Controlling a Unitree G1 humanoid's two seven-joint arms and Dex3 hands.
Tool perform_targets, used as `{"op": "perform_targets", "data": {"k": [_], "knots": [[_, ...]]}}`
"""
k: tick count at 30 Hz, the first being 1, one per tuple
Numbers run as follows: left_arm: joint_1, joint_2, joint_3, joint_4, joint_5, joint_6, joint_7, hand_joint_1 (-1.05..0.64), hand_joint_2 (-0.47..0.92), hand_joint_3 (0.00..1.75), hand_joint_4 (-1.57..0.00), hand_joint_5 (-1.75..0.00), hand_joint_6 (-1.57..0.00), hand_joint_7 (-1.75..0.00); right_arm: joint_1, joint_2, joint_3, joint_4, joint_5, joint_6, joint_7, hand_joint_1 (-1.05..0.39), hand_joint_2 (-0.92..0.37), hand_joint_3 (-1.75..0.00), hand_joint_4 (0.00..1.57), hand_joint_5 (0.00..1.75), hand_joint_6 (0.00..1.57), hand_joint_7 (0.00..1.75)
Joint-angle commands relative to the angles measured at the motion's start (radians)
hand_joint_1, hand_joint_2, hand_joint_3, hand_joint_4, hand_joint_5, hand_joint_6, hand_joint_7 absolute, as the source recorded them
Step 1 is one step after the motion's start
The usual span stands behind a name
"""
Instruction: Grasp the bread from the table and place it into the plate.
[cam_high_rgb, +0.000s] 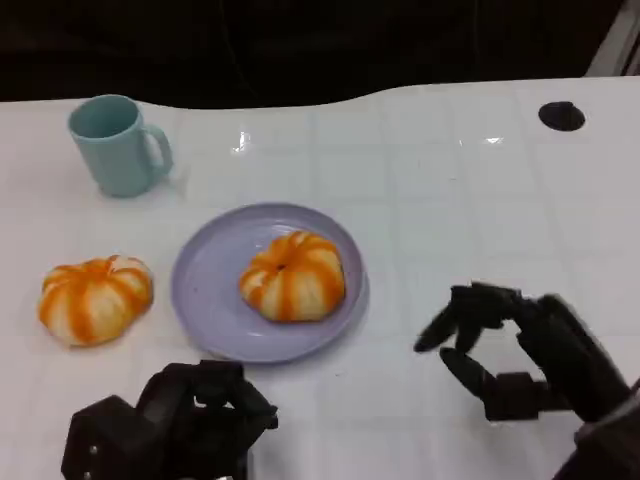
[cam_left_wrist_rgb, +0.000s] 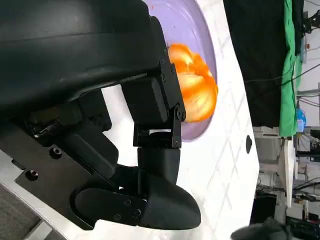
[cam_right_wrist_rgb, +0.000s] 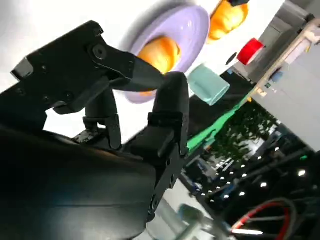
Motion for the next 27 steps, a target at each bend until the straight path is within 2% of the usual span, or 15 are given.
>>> {"op": "perform_targets", "data": {"k": [1, 7, 14, 23, 27], "knots": [[0.002, 0.012, 0.008, -0.005, -0.004, 0.010, 0.002, -1.05, 0.62, 0.53, -1.57, -1.21, -1.44, -0.74, 0.053, 0.006, -0.041, -0.033, 0.024, -0.008, 0.017, -0.22, -0.45, -1.25, 0.79, 1.75, 0.74, 1.40], [0.007, 0.009, 0.008, -0.014, -0.006, 0.015, 0.004, -1.05, 0.62, 0.53, -1.57, -1.21, -1.45, -0.74, 0.111, 0.001, -0.073, -0.059, 0.030, 0.002, 0.043, -0.24, -0.44, -1.24, 0.78, 1.75, 0.74, 1.41], [0.007, 0.015, 0.010, -0.013, -0.007, 0.012, -0.003, -1.05, 0.62, 0.54, -1.57, -1.22, -1.45, -0.75, 0.177, 0.014, -0.102, -0.082, 0.049, 0.012, 0.067, -0.26, -0.49, -1.18, 0.80, 1.75, 0.72, 1.46], [0.013, 0.018, 0.020, -0.016, -0.018, 0.012, -0.014, -1.05, 0.61, 0.55, -1.57, -1.22, -1.45, -0.75, 0.213, 0.045, -0.114, -0.065, 0.011, -0.011, 0.042, -0.28, -0.53, -1.09, 0.74, 1.75, 0.70, 1.42], [0.015, 0.019, 0.023, -0.019, -0.018, 0.013, -0.017, -1.05, 0.61, 0.55, -1.57, -1.21, -1.45, -0.76, 0.216, 0.063, -0.114, -0.043, 0.018, -0.011, 0.042, -0.28, -0.55, -1.07, 0.76, 1.75, 0.72, 1.42]]}}
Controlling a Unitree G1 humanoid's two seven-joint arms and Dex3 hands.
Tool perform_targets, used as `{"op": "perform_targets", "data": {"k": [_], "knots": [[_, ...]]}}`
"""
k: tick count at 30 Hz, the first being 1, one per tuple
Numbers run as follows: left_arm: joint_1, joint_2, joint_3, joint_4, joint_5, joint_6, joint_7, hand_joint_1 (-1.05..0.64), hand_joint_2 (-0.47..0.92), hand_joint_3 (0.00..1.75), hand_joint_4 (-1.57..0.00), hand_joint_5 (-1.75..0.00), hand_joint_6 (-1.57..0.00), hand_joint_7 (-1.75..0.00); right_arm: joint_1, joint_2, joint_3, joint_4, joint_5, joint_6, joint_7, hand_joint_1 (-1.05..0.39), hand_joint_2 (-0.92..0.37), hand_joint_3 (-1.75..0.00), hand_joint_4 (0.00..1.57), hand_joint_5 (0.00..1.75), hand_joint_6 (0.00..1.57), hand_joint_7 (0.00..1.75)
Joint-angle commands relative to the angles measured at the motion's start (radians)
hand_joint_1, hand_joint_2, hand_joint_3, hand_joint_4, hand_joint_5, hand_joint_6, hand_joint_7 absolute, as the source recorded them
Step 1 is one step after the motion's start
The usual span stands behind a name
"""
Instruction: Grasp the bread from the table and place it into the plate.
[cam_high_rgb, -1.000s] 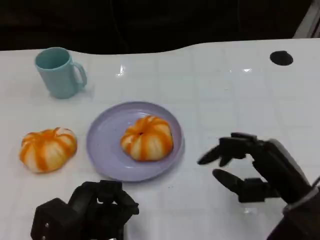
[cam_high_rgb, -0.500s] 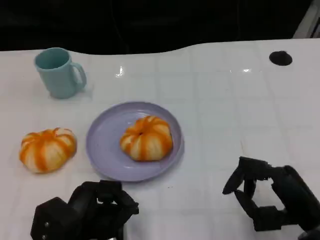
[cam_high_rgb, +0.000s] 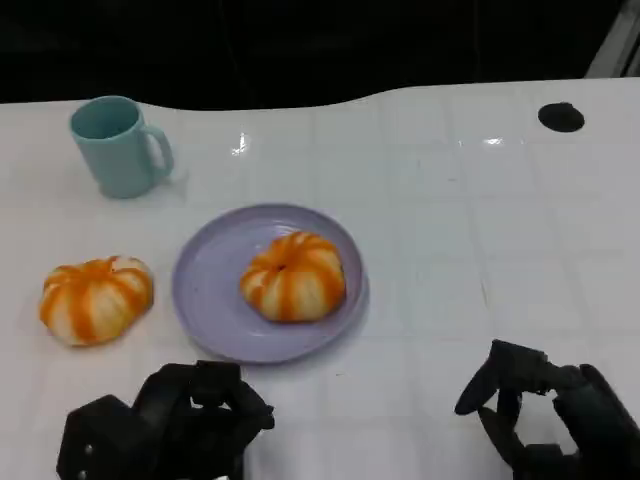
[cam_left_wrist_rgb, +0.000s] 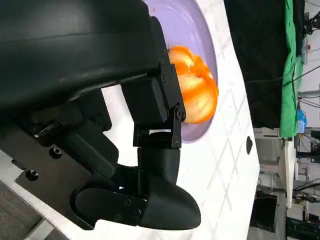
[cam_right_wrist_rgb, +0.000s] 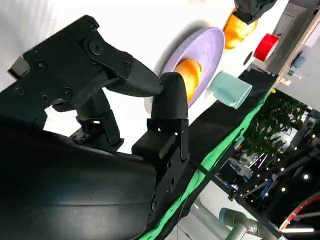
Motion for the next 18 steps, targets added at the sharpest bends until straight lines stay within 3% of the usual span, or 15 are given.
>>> {"op": "perform_targets", "data": {"k": [1, 11, 18], "knots": [[0.011, 0.016, 0.011, -0.011, -0.012, -0.002, -0.007, -1.05, 0.61, 0.55, -1.57, -1.21, -1.45, -0.76, 0.009, 0.013, -0.015, 0.025, 0.007, -0.013, -0.009, -0.28, -0.55, -1.07, 0.76, 1.75, 0.72, 1.43], [0.002, 0.020, 0.017, 0.011, -0.014, -0.013, -0.012, -1.05, 0.61, 0.55, -1.57, -1.21, -1.44, -0.76, -0.026, 0.029, -0.020, 0.103, -0.015, -0.069, -0.032, -0.29, -0.56, -1.07, 0.76, 1.75, 0.71, 1.43], [-0.001, 0.026, 0.022, 0.018, -0.022, -0.014, -0.018, -1.05, 0.60, 0.56, -1.57, -1.21, -1.44, -0.77, -0.035, 0.033, -0.019, 0.103, -0.018, -0.057, -0.035, -0.29, -0.55, -1.08, 0.76, 1.75, 0.72, 1.42]]}}
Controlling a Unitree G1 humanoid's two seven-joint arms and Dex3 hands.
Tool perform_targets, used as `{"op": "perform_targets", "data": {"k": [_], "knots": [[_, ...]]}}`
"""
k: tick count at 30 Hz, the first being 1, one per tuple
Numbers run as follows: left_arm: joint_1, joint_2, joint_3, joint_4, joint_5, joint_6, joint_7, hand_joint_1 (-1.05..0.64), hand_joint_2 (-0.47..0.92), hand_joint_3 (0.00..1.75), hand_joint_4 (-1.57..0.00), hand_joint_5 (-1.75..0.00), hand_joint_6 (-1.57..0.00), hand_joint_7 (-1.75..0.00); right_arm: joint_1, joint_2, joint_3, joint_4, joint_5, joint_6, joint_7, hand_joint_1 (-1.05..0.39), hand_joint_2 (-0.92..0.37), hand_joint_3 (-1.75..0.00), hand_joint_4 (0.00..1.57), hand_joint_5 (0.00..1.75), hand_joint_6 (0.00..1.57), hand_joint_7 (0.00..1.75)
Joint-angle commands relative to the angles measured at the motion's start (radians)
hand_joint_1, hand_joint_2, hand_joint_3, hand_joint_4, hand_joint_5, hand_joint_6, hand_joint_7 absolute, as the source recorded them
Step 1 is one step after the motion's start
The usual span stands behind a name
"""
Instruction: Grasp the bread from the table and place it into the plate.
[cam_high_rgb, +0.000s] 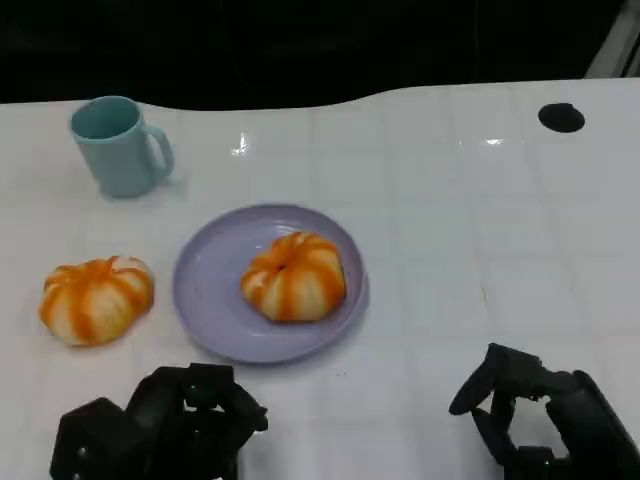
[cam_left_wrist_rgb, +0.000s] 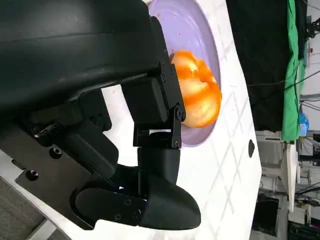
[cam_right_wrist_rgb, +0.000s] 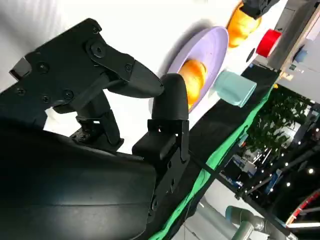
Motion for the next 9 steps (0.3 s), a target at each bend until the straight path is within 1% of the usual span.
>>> {"op": "perform_targets", "data": {"k": [1, 9], "knots": [[-0.004, 0.020, 0.010, 0.012, -0.016, -0.013, -0.019, -1.05, 0.60, 0.56, -1.57, -1.21, -1.44, -0.77, -0.007, -0.003, -0.012, 0.003, 0.004, -0.006, -0.001, -0.29, -0.55, -1.08, 0.77, 1.75, 0.72, 1.42], [-0.014, 0.021, 0.014, 0.027, -0.019, -0.016, -0.020, -1.05, 0.59, 0.57, -1.57, -1.21, -1.44, -0.77, -0.019, -0.001, -0.010, 0.027, -0.008, -0.020, -0.010, -0.30, -0.54, -1.07, 0.76, 1.75, 0.72, 1.41]]}}
